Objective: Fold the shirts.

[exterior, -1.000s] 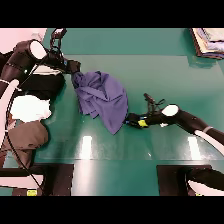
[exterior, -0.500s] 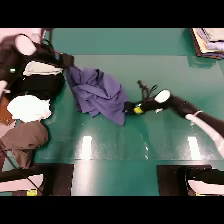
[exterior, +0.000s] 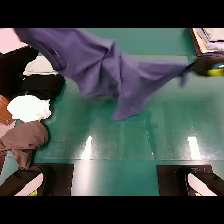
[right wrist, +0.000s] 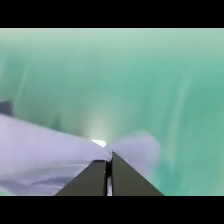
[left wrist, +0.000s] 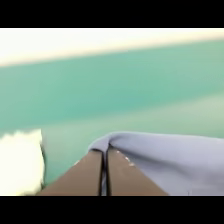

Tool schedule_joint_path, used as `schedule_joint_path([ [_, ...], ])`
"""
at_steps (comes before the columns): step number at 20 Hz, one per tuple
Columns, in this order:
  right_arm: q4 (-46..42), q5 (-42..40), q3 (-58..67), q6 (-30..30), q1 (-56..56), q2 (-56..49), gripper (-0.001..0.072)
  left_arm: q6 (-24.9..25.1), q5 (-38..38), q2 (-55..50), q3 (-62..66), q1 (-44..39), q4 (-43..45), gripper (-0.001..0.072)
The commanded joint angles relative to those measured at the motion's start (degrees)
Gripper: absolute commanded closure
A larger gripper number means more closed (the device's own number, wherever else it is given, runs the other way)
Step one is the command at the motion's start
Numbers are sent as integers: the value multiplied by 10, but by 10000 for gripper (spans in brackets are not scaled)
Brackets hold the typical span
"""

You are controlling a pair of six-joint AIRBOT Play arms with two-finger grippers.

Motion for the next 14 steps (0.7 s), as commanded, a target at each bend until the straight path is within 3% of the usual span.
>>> schedule_joint_path([
  [1,-32,27,106,-15,-59,80,700,3,1,82,49,2,1,684],
  [8,-32,63,274,-30,-139,114,700,3,0,117,182,2,-22,685],
  [14,-31,168,405,-31,-140,-7,700,2,-62,68,115,2,21,685],
])
